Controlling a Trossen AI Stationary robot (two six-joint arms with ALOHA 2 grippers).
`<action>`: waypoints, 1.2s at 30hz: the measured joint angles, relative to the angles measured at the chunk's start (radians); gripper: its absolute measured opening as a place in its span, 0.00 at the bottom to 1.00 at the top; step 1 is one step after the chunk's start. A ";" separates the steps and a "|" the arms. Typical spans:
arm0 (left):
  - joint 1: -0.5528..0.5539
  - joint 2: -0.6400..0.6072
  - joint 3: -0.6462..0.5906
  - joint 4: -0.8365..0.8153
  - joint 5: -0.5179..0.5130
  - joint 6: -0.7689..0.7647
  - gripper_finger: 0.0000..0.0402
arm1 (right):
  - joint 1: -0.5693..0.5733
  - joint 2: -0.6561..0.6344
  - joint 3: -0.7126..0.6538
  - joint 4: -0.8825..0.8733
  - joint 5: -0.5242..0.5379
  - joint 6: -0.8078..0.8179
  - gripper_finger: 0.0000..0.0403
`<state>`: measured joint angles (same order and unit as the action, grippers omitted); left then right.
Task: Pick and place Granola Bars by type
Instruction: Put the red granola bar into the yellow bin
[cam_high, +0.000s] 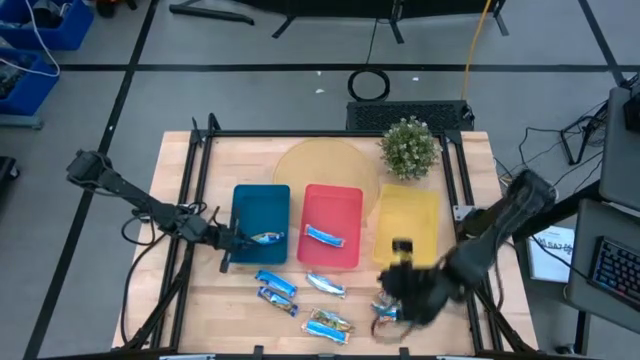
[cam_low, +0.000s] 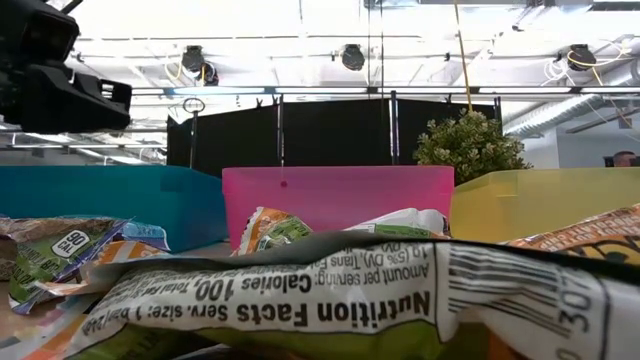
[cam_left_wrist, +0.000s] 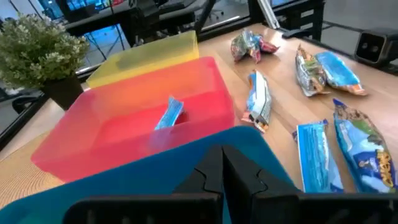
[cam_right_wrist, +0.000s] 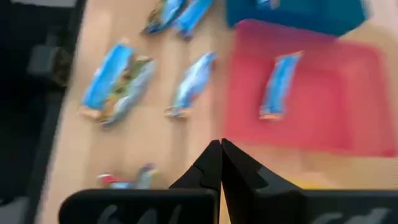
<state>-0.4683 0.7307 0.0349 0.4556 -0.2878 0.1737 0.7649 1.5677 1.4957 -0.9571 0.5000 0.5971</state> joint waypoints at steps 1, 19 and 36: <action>0.000 0.000 0.000 0.006 0.000 -0.002 0.04 | 0.026 0.036 0.028 0.005 0.001 0.034 0.00; 0.000 0.000 0.000 0.123 0.000 0.092 0.12 | 0.208 0.364 0.196 -0.088 -0.110 0.584 0.22; 0.002 0.000 0.000 0.123 -0.002 0.147 0.12 | 0.252 0.426 0.153 -0.152 -0.292 0.752 0.45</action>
<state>-0.4660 0.7307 0.0353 0.5785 -0.2893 0.3208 1.0166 1.9942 1.6492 -1.1086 0.2080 1.3495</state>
